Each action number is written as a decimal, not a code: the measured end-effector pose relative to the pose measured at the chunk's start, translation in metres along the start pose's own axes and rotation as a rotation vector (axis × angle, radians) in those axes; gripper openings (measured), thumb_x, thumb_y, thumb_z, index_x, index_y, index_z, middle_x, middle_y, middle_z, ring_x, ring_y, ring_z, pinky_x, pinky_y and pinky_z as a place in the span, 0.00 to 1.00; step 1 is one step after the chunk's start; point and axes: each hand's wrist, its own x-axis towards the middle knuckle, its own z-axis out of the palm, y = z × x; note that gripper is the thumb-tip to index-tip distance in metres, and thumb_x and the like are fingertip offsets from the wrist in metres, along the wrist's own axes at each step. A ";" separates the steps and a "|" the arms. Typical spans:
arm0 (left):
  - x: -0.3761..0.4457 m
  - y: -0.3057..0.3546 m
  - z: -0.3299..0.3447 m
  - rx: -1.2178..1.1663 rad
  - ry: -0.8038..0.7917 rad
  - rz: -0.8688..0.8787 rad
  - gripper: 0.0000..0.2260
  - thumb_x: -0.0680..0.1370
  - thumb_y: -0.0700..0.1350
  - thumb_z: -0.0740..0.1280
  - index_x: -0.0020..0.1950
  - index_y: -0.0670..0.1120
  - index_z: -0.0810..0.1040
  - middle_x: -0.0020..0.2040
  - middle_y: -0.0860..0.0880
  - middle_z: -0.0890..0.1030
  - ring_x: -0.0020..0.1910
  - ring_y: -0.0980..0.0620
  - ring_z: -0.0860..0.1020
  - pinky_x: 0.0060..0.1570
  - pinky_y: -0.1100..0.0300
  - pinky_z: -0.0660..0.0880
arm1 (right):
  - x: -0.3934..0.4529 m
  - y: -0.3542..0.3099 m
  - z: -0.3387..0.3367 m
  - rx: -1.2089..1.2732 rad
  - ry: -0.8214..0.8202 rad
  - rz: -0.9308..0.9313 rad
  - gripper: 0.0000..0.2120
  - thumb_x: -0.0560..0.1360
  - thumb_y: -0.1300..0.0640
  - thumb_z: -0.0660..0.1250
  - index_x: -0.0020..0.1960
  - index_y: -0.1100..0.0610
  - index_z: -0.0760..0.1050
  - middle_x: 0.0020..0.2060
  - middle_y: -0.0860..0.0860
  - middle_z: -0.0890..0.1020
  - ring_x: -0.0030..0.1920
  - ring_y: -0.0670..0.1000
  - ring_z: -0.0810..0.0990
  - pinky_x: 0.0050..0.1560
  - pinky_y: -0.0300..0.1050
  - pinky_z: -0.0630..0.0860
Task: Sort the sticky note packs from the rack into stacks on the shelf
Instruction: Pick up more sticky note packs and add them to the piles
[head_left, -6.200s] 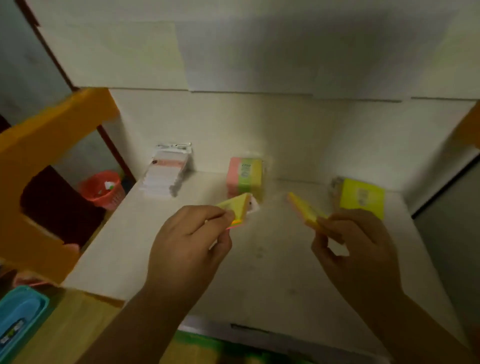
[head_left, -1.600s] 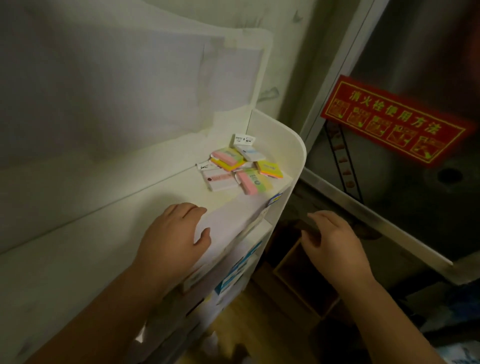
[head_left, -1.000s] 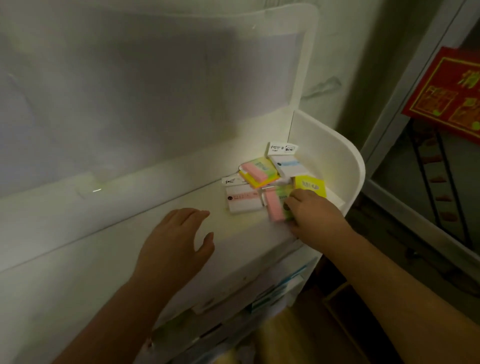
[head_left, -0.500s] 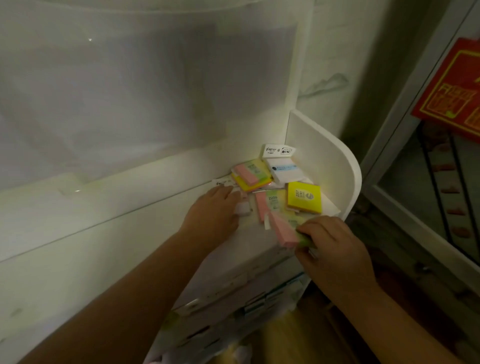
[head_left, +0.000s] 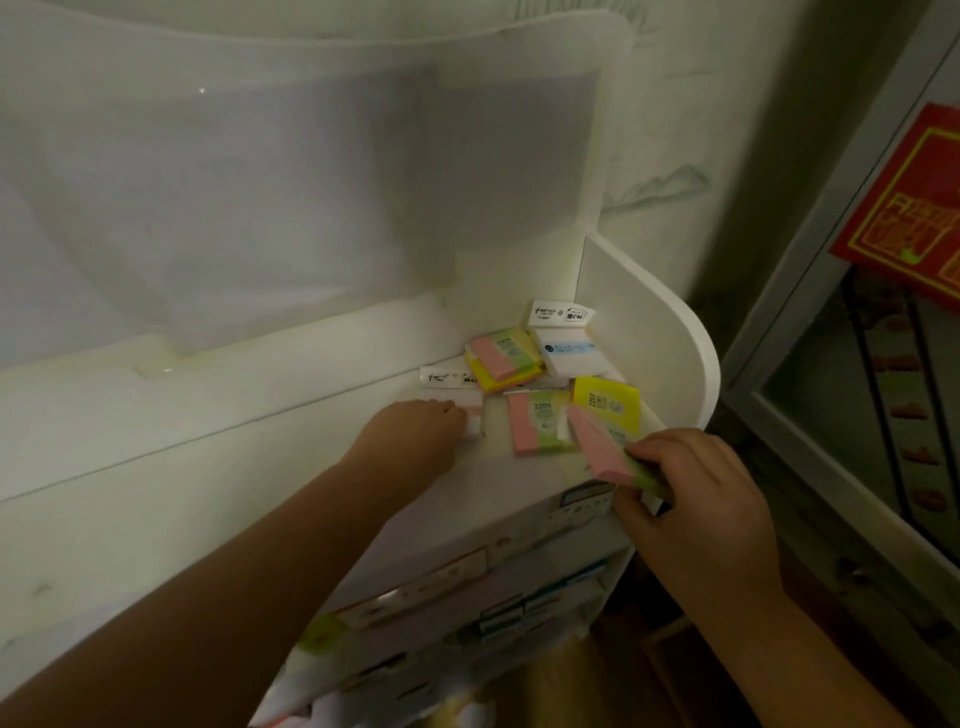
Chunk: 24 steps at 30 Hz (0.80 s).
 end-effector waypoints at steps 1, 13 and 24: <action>-0.007 -0.004 0.003 -0.003 0.026 -0.006 0.14 0.78 0.45 0.61 0.64 0.47 0.71 0.57 0.47 0.79 0.54 0.46 0.78 0.49 0.54 0.74 | 0.002 0.001 0.001 0.001 -0.003 -0.008 0.13 0.70 0.53 0.75 0.51 0.57 0.80 0.48 0.52 0.82 0.50 0.53 0.79 0.52 0.40 0.71; -0.149 -0.043 0.006 -0.122 0.481 -0.191 0.15 0.72 0.40 0.72 0.59 0.45 0.82 0.57 0.46 0.84 0.52 0.46 0.83 0.50 0.51 0.79 | 0.027 -0.042 0.060 0.184 0.055 -0.271 0.08 0.70 0.58 0.71 0.46 0.63 0.79 0.47 0.58 0.80 0.51 0.58 0.75 0.58 0.40 0.68; -0.280 -0.084 0.007 -0.036 0.604 -0.528 0.15 0.77 0.43 0.65 0.63 0.44 0.80 0.53 0.43 0.77 0.48 0.47 0.75 0.39 0.56 0.75 | 0.042 -0.162 0.120 0.448 -0.026 -0.502 0.10 0.70 0.60 0.71 0.48 0.65 0.81 0.47 0.59 0.81 0.50 0.58 0.77 0.62 0.37 0.68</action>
